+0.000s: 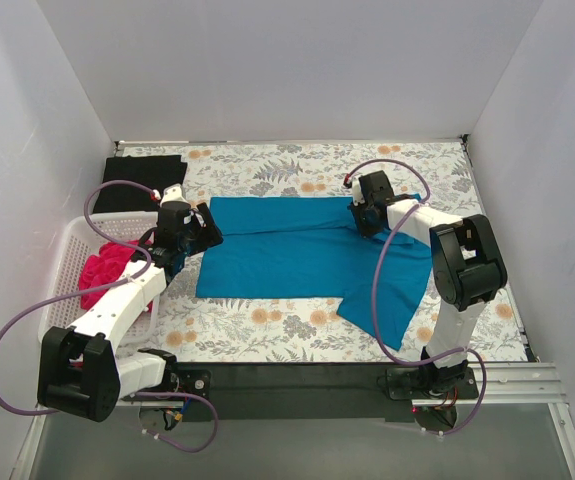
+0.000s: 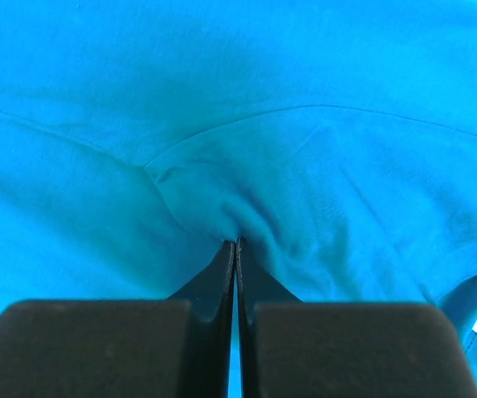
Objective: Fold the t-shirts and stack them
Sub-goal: Fold the tshirt
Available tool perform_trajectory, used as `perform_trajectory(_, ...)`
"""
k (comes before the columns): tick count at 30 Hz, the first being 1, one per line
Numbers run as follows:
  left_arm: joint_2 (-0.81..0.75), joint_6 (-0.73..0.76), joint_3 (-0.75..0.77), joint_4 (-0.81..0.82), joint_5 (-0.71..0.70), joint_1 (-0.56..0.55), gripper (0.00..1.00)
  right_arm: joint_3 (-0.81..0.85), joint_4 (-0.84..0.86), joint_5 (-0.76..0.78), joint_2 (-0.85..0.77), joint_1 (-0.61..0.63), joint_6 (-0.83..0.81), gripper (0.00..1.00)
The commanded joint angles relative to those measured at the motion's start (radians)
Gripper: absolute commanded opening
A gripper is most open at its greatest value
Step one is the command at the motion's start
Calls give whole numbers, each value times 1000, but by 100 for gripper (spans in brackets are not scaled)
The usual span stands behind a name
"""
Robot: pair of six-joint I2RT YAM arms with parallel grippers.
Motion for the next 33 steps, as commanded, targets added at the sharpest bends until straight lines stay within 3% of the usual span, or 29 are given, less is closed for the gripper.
perform_trajectory(1, -22, 11, 13, 17, -13, -3, 72, 52, -39, -17, -22, -4, -10, 1)
perform_trajectory(11, -19, 16, 11, 23, 4, -3, 72, 175, -232, -233, -56, -27, -16, 1)
perform_trajectory(14, -22, 17, 9, 24, 11, -5, 72, 201, -270, -273, -36, -40, -1, 8)
perform_trajectory(19, -19, 17, 8, 26, 13, -5, 72, 187, -269, -73, -76, -33, 67, 33)
perform_trajectory(21, -16, 16, 9, 26, 13, -5, 72, 169, -254, 4, -114, 1, 58, 36)
perform_trajectory(28, -13, 16, 8, 26, 13, -5, 72, 54, -111, 102, -195, 111, 1, 34)
perform_trajectory(33, -12, 16, 9, 24, 17, -5, 72, 45, -80, 65, -153, 156, -38, 32)
